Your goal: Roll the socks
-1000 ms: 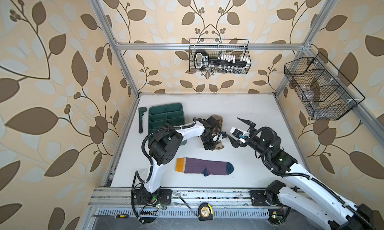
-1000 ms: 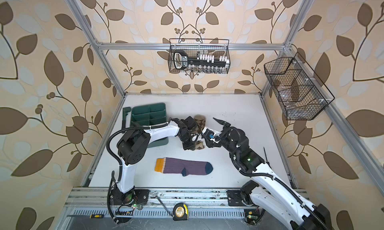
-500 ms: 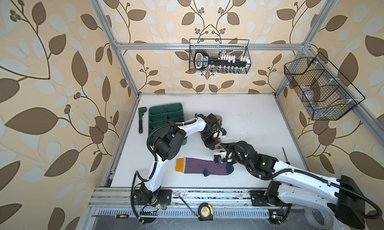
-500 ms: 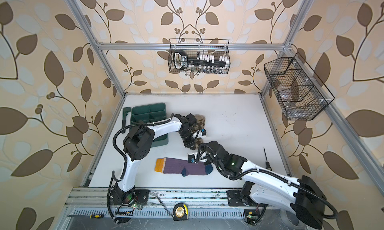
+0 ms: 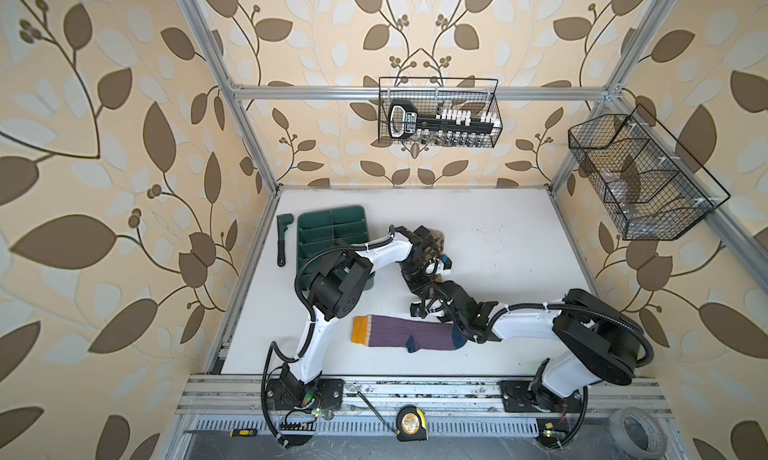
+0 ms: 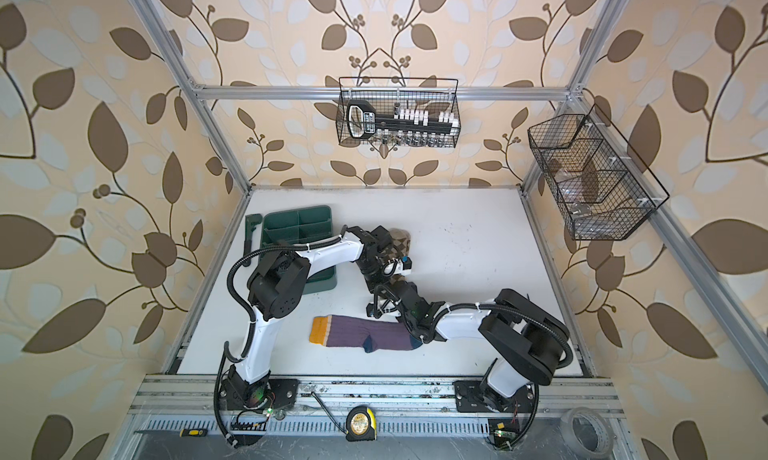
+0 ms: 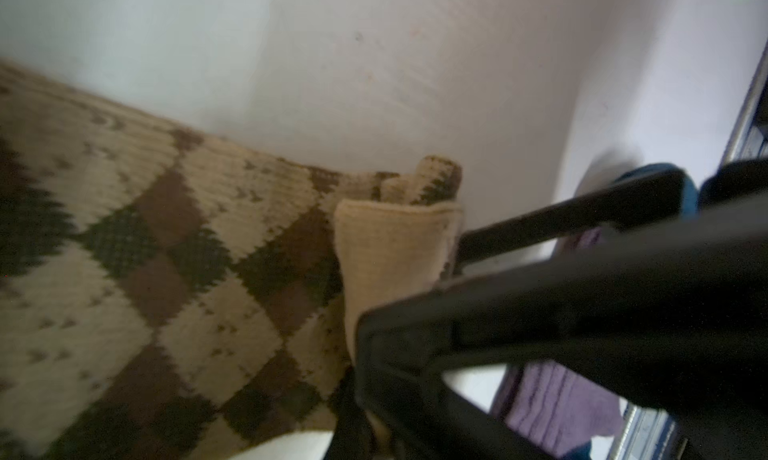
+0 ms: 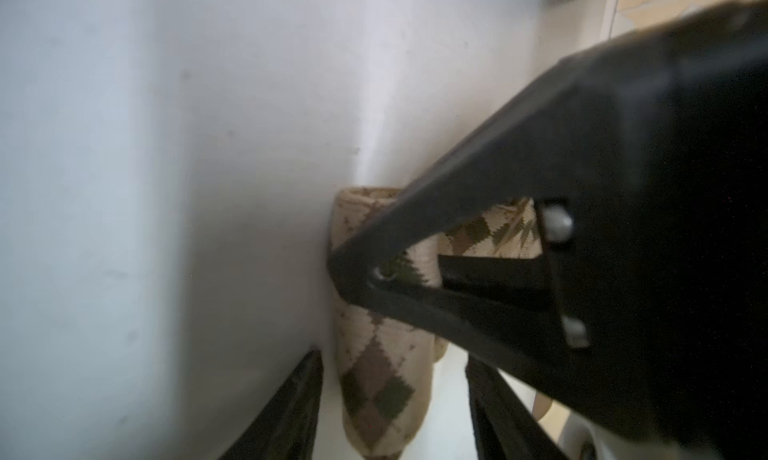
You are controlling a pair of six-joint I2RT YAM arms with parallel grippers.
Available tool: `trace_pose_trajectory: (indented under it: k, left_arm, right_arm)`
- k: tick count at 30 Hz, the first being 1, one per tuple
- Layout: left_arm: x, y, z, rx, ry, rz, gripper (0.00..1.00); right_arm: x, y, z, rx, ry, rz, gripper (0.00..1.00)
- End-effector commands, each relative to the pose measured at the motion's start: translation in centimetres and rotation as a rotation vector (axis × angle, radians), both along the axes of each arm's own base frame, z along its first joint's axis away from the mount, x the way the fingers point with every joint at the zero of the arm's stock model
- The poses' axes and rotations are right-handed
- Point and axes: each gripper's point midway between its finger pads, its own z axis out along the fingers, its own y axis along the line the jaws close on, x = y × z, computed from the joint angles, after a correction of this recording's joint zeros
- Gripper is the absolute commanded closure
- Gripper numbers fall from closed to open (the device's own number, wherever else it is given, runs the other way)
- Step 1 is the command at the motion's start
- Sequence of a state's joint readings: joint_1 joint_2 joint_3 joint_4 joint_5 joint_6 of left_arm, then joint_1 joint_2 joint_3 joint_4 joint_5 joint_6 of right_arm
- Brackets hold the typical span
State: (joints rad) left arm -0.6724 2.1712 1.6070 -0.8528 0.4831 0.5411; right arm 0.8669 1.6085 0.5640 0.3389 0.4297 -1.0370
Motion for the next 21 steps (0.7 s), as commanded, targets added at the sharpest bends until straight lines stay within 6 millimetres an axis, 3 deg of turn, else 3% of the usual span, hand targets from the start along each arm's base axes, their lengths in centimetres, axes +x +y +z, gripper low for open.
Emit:
trace_pose_trajectory:
  k: [1,4,7,8,9,14,21]
  left_arm:
    - [-0.3,1.5,-2.4,0.087,0.021,0.009,1.0]
    - [-0.2,1.4,-2.2,0.084,0.018,0.01,1.0]
    - [-0.2,1.3,-1.7,0.074,0.011,0.008,1.0]
    - [0.1,1.1,-0.6,0.052,-0.019,0.014,0.97]
    - [0.3,1.0,-0.1,0.043,-0.037,0.018,0.91]
    - [1.9,1.5,2.3,0.024,-0.185,0.058,0.6]
    - [6.1,3.6,8.4,0.001,-0.559,0.176,0.45]
  right_arm:
    - [0.8,0.5,-0.6,0.019,-0.005,-0.013,0.48]
    - [0.7,0.3,-1.3,0.009,0.014,-0.019,0.55]
    - [0.2,0.0,-2.1,-0.02,0.044,-0.015,0.78]
    - [-0.1,-0.3,-2.4,-0.036,0.061,-0.017,0.97]
    - [-0.3,-0.4,-2.6,-0.042,0.07,-0.016,1.0]
    - [-1.0,-0.9,-2.9,-0.079,0.133,-0.014,1.0]
    - [-2.7,-1.5,-2.4,-0.077,0.339,-0.033,1.0]
